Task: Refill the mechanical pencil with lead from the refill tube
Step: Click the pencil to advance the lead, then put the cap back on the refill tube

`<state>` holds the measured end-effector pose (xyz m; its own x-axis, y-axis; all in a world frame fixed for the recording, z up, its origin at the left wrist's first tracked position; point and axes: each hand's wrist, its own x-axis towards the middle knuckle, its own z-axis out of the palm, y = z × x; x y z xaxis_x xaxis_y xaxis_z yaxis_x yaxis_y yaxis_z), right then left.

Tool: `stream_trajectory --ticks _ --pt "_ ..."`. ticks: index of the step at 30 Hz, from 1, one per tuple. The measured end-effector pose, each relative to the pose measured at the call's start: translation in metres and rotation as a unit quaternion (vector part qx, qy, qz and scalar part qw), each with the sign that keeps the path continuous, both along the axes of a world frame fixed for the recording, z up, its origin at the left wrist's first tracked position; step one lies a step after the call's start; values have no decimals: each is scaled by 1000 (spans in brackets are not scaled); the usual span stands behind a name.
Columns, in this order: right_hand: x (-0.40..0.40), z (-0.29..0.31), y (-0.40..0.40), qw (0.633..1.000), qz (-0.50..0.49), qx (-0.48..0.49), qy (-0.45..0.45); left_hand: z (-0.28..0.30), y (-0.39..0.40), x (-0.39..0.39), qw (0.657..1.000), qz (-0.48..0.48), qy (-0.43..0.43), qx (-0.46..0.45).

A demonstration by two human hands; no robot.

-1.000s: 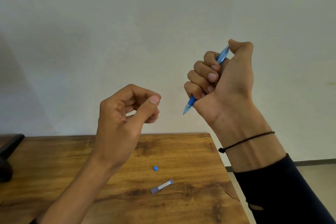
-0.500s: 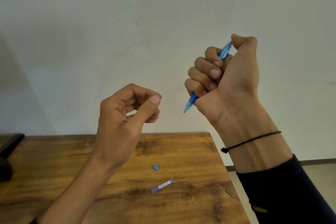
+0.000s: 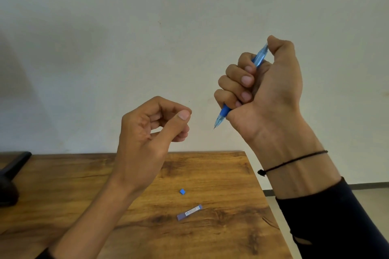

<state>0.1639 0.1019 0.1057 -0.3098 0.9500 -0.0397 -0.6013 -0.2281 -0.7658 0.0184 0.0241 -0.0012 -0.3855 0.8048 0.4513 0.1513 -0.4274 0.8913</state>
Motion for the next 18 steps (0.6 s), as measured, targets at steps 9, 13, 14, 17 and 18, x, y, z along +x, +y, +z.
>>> stream_trajectory --ticks 9,13,14,17,18 --pt "-24 -41 1 998 1 7 -68 -18 3 11 992 -14 77 -101" --pt "-31 -73 3 949 -10 114 -292 -38 9 5 985 2 68 -160" --pt "-30 -82 6 913 -32 161 -374 -45 11 3 982 -1 53 -179" --pt "-21 -108 16 843 -68 221 -486 -69 17 0 971 -13 67 -228" --pt "-16 -116 19 838 -65 218 -496 -77 18 1 967 -17 86 -241"
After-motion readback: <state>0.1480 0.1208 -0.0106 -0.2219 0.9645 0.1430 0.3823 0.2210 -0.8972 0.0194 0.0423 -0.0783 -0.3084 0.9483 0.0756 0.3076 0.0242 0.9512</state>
